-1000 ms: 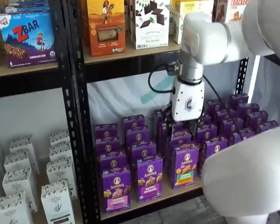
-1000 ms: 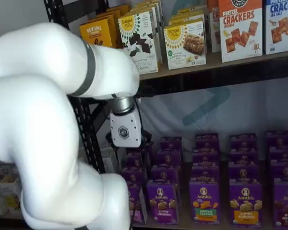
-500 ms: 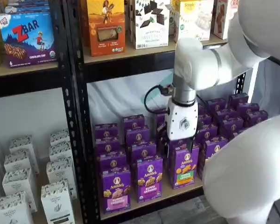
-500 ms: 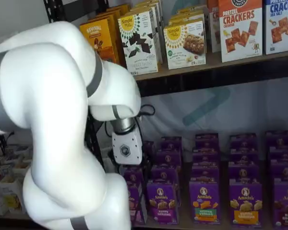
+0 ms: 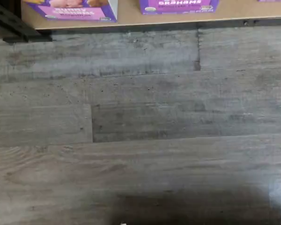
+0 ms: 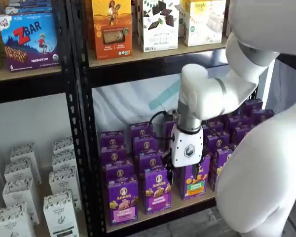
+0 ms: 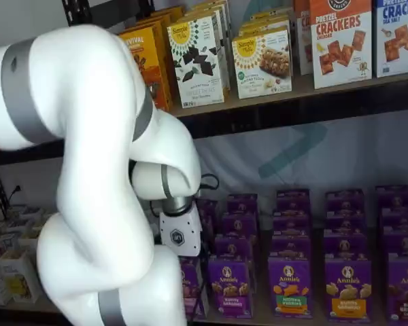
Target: Pick up the purple box with a pink patch in the middle, on the bottom shelf, the first box from the left
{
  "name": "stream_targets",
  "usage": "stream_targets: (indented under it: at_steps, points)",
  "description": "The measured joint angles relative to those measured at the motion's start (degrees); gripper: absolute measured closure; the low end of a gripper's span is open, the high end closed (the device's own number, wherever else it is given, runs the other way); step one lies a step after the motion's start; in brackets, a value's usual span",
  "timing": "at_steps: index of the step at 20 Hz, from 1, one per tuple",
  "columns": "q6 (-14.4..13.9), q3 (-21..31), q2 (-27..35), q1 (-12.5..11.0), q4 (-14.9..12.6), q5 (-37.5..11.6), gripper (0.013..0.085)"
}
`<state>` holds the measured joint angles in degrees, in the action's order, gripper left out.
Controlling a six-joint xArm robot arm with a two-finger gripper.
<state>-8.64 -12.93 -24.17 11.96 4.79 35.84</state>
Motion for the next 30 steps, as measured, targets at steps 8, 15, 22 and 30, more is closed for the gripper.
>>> stream_targets:
  at_steps: [8, 15, 22, 30]
  points:
    - [-1.5, -0.9, 9.8, 2.0, 0.1, -7.2, 0.0130]
    - [-3.4, -2.8, 16.6, 3.3, -0.8, -10.4, 0.0130]
    - [-6.4, -5.3, 22.7, 4.1, -3.3, -12.3, 0.0130]
    - [-4.3, -7.6, 27.5, 4.9, -0.3, -14.6, 0.0130]
